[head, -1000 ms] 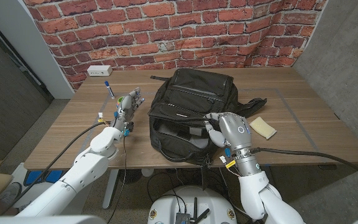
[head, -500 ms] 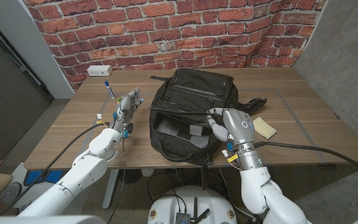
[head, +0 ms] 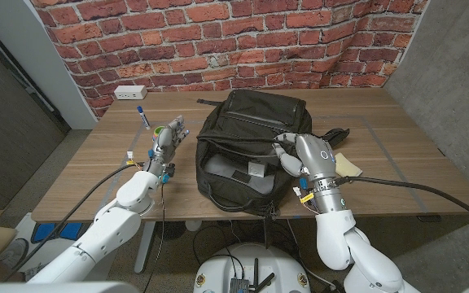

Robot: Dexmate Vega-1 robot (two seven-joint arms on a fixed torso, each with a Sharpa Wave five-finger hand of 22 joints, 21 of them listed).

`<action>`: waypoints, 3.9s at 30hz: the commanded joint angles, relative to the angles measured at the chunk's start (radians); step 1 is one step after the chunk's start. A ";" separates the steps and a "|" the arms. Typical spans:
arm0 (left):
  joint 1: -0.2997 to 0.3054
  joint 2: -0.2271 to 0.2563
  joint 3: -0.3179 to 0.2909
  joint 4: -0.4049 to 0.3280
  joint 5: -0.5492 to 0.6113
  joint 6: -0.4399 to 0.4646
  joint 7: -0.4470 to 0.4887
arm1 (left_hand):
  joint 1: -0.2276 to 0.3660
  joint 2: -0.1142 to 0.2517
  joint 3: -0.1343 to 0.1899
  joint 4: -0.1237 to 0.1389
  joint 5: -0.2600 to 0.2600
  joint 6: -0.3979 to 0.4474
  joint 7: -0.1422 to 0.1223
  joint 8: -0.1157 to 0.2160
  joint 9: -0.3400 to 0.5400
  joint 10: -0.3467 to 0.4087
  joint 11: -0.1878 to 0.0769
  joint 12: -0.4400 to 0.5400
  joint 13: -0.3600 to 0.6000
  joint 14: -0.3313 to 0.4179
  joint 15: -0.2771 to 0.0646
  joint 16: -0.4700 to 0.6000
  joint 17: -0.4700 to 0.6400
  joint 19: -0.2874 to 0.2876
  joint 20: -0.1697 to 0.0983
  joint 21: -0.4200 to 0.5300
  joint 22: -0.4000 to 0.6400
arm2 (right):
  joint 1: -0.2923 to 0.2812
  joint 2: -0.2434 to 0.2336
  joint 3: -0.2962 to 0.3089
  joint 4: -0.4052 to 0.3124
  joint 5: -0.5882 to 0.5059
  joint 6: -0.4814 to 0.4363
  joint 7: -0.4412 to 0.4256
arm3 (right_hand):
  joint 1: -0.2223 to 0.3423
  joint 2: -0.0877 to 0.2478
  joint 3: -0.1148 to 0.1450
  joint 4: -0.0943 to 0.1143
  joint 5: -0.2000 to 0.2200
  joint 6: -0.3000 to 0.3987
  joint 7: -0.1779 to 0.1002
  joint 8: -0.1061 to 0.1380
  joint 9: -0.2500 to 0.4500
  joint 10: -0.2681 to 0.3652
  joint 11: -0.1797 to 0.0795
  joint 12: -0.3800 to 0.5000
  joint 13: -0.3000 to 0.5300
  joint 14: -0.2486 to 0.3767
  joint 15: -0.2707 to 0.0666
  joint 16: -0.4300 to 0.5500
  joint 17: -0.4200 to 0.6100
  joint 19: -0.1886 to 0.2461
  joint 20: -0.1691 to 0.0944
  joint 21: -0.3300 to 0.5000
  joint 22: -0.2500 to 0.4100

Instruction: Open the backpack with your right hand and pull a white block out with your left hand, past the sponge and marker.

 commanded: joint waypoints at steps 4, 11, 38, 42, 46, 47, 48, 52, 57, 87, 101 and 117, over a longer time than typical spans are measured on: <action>0.059 0.023 -0.017 -0.056 0.023 -0.002 0.021 | 0.016 0.026 0.006 -0.003 -0.001 0.012 -0.001 0.007 0.005 0.007 0.000 0.008 0.004 0.013 0.000 0.001 0.001 0.011 -0.044 0.009 0.005 | 0.031 0.028 0.017 -0.011 0.045 -0.008 0.028 | 0.019 0.003 0.009 -0.001 0.003 0.010 0.001 0.008 0.006 0.013 0.003 0.009 0.007 0.017 -0.088 0.006 0.005 0.011 -0.126 0.009 0.002; 0.081 0.028 -0.025 -0.069 0.029 -0.007 0.024 | 0.018 0.025 0.006 -0.005 -0.002 0.014 -0.002 0.007 0.005 0.011 -0.003 0.008 0.004 0.014 -0.001 0.001 0.001 0.011 -0.044 0.008 0.005 | 0.047 0.035 0.024 -0.018 0.058 -0.020 0.044 | 0.019 0.002 0.008 -0.001 0.003 0.014 0.004 0.007 0.007 0.018 0.005 0.011 0.011 0.020 -0.085 0.006 0.008 0.014 -0.126 0.014 0.003; 0.154 0.057 -0.054 -0.143 0.073 0.001 0.047 | 0.031 0.025 0.007 -0.011 -0.003 0.027 -0.002 0.008 0.005 0.027 -0.003 0.011 0.004 0.020 -0.004 0.002 0.001 0.015 -0.044 0.008 0.004 | 0.124 0.056 0.029 -0.016 0.051 -0.049 0.054 | 0.027 -0.003 0.010 -0.001 0.007 0.023 0.012 -0.001 0.008 0.024 0.006 0.013 0.027 0.028 -0.083 0.004 0.016 0.017 -0.126 0.030 0.004; 0.172 0.047 -0.058 -0.152 0.080 -0.014 0.057 | 0.035 0.025 0.007 -0.012 -0.003 0.028 -0.003 0.008 0.005 0.034 0.000 0.013 0.004 0.024 -0.005 0.003 0.001 0.016 -0.043 0.008 0.004 | 0.132 0.063 0.032 -0.013 0.054 -0.051 0.048 | 0.029 -0.003 0.011 -0.001 0.008 0.026 0.014 -0.001 0.008 0.026 0.006 0.014 0.029 0.029 -0.085 0.004 0.017 0.017 -0.126 0.032 0.005; 0.197 0.047 -0.062 -0.171 0.095 -0.015 0.072 | 0.038 0.025 0.008 -0.013 -0.002 0.029 -0.002 0.008 0.005 0.036 0.000 0.013 0.004 0.025 -0.005 0.003 0.001 0.017 -0.044 0.009 0.004 | 0.140 0.066 0.035 -0.012 0.060 -0.053 0.049 | 0.028 -0.004 0.010 -0.001 0.009 0.027 0.015 -0.002 0.008 0.028 0.008 0.015 0.030 0.032 -0.084 0.005 0.019 0.018 -0.126 0.034 0.005; 0.204 0.049 -0.063 -0.178 0.101 -0.015 0.076 | 0.038 0.025 0.008 -0.014 -0.002 0.029 -0.002 0.008 0.005 0.038 0.000 0.013 0.004 0.025 -0.005 0.003 0.001 0.017 -0.044 0.009 0.004 | 0.142 0.067 0.035 -0.011 0.062 -0.052 0.048 | 0.028 -0.004 0.010 0.000 0.009 0.026 0.014 -0.003 0.008 0.027 0.006 0.014 0.031 0.032 -0.083 0.004 0.019 0.018 -0.126 0.034 0.005; 0.210 0.051 -0.065 -0.186 0.107 -0.013 0.079 | 0.039 0.025 0.009 -0.014 -0.002 0.030 -0.002 0.008 0.005 0.038 -0.002 0.013 0.004 0.025 -0.005 0.003 0.001 0.018 -0.044 0.009 0.004 | 0.144 0.067 0.036 -0.010 0.063 -0.053 0.049 | 0.029 -0.005 0.010 -0.001 0.009 0.026 0.014 -0.003 0.008 0.029 0.008 0.015 0.032 0.032 -0.084 0.005 0.020 0.018 -0.127 0.035 0.005; 0.233 0.054 -0.071 -0.213 0.128 -0.010 0.094 | 0.044 0.024 0.010 -0.017 0.000 0.033 -0.004 0.008 0.005 0.042 -0.003 0.013 0.004 0.027 -0.006 0.003 0.001 0.019 -0.046 0.009 0.003 | 0.152 0.070 0.039 -0.007 0.073 -0.054 0.053 | 0.030 -0.005 0.011 -0.001 0.010 0.028 0.015 -0.005 0.009 0.028 0.008 0.014 0.034 0.030 -0.085 0.002 0.020 0.018 -0.127 0.037 0.005; 0.258 0.054 -0.079 -0.243 0.154 -0.008 0.111 | 0.051 0.022 0.011 -0.020 0.002 0.042 -0.005 0.011 0.005 0.049 -0.006 0.015 0.004 0.030 -0.009 0.003 0.001 0.021 -0.047 0.009 0.003 | 0.163 0.067 0.042 -0.003 0.083 -0.051 0.057 | 0.031 -0.005 0.011 -0.001 0.011 0.027 0.016 -0.007 0.009 0.026 0.007 0.013 0.037 0.032 -0.084 0.001 0.022 0.017 -0.127 0.040 0.005; 0.374 0.109 -0.120 -0.462 0.357 0.202 0.203 | 0.243 -0.046 0.048 -0.045 0.021 0.158 -0.022 0.032 0.006 0.172 -0.047 0.026 0.006 0.147 -0.071 0.013 0.001 0.076 -0.062 0.009 0.000 | 0.197 0.054 0.069 0.017 0.151 -0.011 0.047 | 0.034 -0.008 0.012 -0.001 0.015 0.034 0.021 -0.015 0.010 0.030 0.012 0.015 0.050 0.036 -0.084 -0.002 0.029 0.019 -0.126 0.055 0.006; 0.388 0.134 -0.095 -0.570 0.521 0.319 0.230 | 0.321 -0.077 0.043 -0.043 0.021 0.214 -0.033 0.038 0.007 0.215 -0.066 0.025 0.006 0.202 -0.091 0.013 0.001 0.120 -0.073 0.013 0.002 | 0.213 0.055 0.074 0.016 0.159 0.000 0.044 | 0.034 -0.009 0.012 0.000 0.018 0.033 0.023 -0.021 0.011 0.030 0.014 0.014 0.057 0.037 -0.083 -0.005 0.033 0.019 -0.126 0.062 0.006; 0.371 0.152 -0.062 -0.663 0.622 0.428 0.203 | 0.363 -0.095 0.037 -0.043 0.021 0.220 -0.043 0.031 0.008 0.218 -0.071 0.017 0.007 0.210 -0.094 0.006 0.001 0.123 -0.077 0.009 0.002 | 0.227 0.061 0.077 0.027 0.184 0.025 0.036 | 0.036 -0.010 0.013 0.000 0.021 0.032 0.021 -0.027 0.011 0.028 0.015 0.013 0.064 0.038 -0.084 -0.008 0.037 0.016 -0.126 0.069 0.005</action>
